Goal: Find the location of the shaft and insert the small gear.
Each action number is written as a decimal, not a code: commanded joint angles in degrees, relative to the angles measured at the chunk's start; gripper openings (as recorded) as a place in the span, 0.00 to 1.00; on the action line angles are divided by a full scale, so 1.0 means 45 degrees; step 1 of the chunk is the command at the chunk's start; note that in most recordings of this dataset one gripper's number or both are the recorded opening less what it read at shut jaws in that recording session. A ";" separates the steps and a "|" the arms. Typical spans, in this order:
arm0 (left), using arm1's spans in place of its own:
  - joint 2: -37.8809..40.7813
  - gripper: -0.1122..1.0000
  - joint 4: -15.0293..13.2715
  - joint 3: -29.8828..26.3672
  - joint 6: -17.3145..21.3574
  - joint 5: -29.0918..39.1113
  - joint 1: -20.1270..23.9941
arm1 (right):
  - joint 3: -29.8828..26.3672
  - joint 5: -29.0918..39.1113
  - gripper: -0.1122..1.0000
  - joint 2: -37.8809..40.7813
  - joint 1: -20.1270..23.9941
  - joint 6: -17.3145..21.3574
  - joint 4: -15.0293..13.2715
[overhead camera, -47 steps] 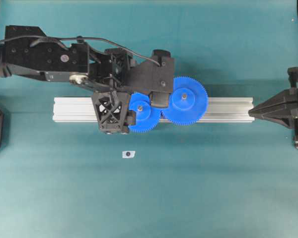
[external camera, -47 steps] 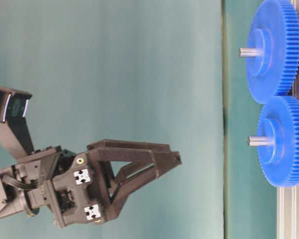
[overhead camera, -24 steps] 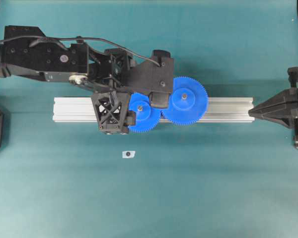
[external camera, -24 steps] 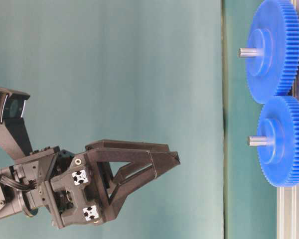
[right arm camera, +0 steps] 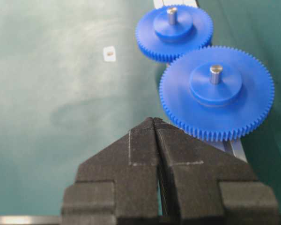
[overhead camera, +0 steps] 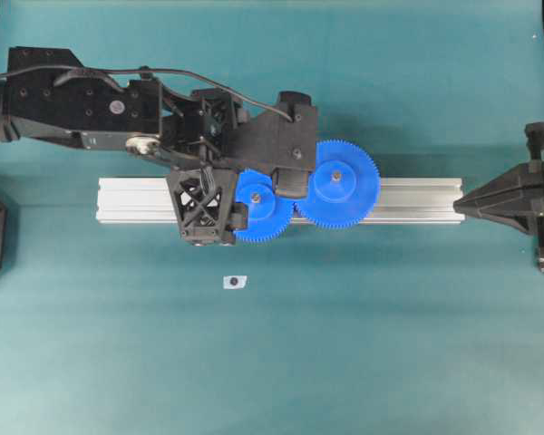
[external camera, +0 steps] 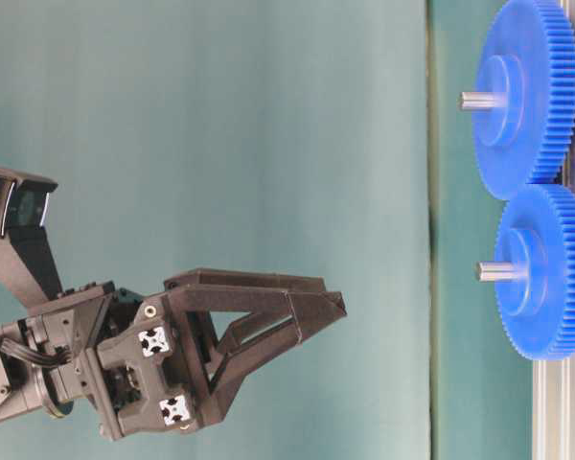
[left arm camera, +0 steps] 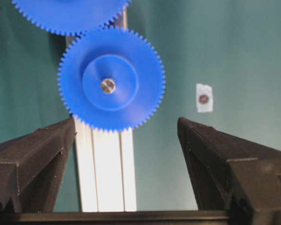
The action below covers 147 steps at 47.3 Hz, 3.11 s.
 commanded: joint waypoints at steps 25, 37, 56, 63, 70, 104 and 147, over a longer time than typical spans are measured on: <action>-0.0332 0.86 0.0039 -0.0156 0.0020 -0.0059 -0.0039 | -0.0078 -0.0117 0.10 0.0078 -0.0020 0.0098 0.0000; -0.0332 0.86 0.0039 -0.0137 0.0020 -0.0059 -0.0039 | -0.0059 -0.0117 0.10 0.0078 -0.0020 0.0098 0.0000; -0.0195 0.86 0.0039 -0.0156 0.0020 -0.0039 -0.0039 | 0.0137 -0.0078 0.10 0.0078 -0.0020 0.0098 0.0000; -0.0117 0.86 0.0039 -0.0215 0.0020 -0.0039 -0.0039 | 0.0137 0.0020 0.10 0.0000 -0.0020 0.0098 0.0000; -0.0059 0.86 0.0039 -0.0254 0.0020 -0.0039 -0.0039 | 0.0195 0.0039 0.10 -0.0176 -0.0020 0.0098 0.0000; -0.0215 0.86 0.0039 -0.0293 0.0020 -0.0039 -0.0039 | 0.0332 0.0234 0.10 -0.0527 -0.0020 0.0117 0.0000; 0.0313 0.84 0.0039 -0.0742 -0.0156 0.0059 -0.0039 | 0.0703 0.0176 0.10 -0.0605 -0.0020 0.0156 0.0000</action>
